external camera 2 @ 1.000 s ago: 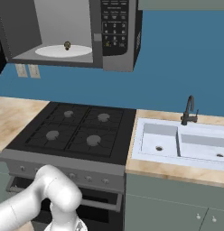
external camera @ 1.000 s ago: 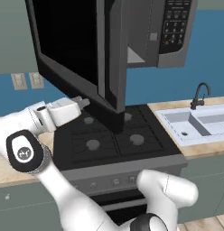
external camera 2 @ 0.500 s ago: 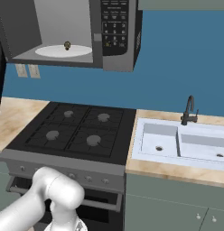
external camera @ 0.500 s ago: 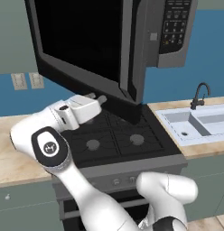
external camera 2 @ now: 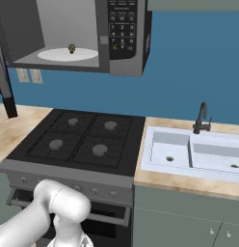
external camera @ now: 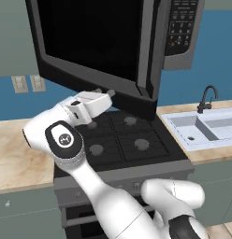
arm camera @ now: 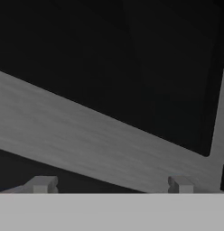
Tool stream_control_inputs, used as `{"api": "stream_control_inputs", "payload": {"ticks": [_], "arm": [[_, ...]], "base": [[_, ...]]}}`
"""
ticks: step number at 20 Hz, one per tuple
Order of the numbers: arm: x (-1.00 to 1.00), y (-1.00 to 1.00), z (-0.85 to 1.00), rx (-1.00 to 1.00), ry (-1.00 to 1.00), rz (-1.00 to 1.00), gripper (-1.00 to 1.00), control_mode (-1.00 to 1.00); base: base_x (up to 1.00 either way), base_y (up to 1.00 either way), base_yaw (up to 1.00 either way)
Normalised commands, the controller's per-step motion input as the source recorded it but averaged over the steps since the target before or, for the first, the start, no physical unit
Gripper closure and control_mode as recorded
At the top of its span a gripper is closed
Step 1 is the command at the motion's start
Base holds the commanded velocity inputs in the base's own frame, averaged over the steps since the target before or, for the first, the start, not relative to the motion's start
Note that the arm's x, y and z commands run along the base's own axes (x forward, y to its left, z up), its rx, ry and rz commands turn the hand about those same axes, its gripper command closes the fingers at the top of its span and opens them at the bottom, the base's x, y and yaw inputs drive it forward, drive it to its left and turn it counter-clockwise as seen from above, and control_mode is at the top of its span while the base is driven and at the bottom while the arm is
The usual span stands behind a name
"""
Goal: Close the microwave door.
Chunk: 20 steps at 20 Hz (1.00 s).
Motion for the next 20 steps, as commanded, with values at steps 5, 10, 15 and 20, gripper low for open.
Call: {"api": "stream_control_inputs", "payload": {"ticks": [5, 10, 15, 20], "arm": [[0.36, -0.1, 0.05, 0.0, 0.0, 0.06, -1.0, -1.0], [0.36, -0.08, 0.0, 0.0, 0.0, 0.11, -1.0, -1.0], [0.29, 0.0, 0.0, 0.0, 0.0, 0.15, -1.0, -1.0], [0.43, 0.0, 0.07, 0.0, 0.05, 0.15, -1.0, -1.0]], "base": [[0.0, 0.0, 0.0], [0.0, 0.0, 0.0], [0.0, 0.0, 0.0], [0.0, 0.0, 0.0]]}}
